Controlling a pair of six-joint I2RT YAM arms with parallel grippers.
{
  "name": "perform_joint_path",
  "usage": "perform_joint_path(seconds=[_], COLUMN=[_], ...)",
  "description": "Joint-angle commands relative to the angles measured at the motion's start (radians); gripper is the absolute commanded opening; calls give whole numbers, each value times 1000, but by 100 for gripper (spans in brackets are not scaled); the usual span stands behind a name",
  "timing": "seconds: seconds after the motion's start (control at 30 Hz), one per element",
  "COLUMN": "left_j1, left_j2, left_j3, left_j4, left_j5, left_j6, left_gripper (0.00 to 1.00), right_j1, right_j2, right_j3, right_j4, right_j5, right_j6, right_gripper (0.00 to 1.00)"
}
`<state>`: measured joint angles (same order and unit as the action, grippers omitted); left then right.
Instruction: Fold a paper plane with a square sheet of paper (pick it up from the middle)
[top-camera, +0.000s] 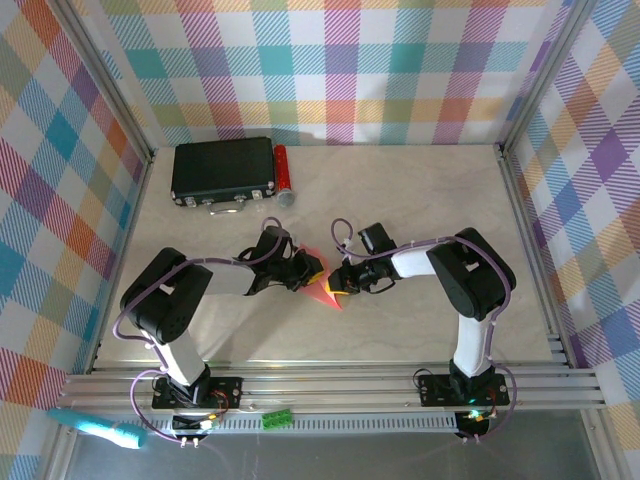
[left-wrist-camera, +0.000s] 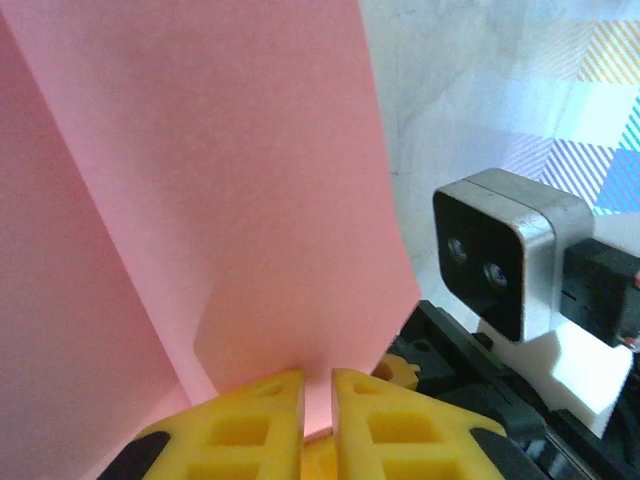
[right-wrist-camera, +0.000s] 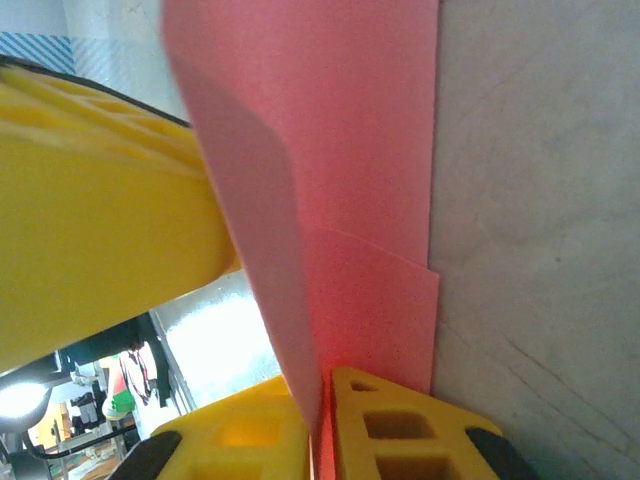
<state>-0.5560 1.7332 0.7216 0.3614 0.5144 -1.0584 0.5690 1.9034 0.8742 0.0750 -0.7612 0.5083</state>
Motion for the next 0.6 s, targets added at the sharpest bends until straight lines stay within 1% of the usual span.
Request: perform_joint_path(seconds=[0.0,0.1,0.2,0.37,0.57], left_j1=[-10,-10,-10,-10,-10], left_j2=[15,17,16,14,16], left_j3=[31,36,40,44,51], left_j4=[-50,-82,-104,-118,-121], left_j5=[-3,-10,-16,-21,-22], left_j6=[-2,4,10,9,9], left_gripper=[14,14,14,13,13], right_j1=[1,0,0,1,1], right_j2=[-10,-42,-70,-93,-77], right_j3=[13,10,-1,-24,-26], right_j4=[-59,-88,-113,-125,-140], right_j5=[-8,4,19,34,42], right_j6=[-22,-28,-38,-39,-59], right_gripper=[19,23,25,26,25])
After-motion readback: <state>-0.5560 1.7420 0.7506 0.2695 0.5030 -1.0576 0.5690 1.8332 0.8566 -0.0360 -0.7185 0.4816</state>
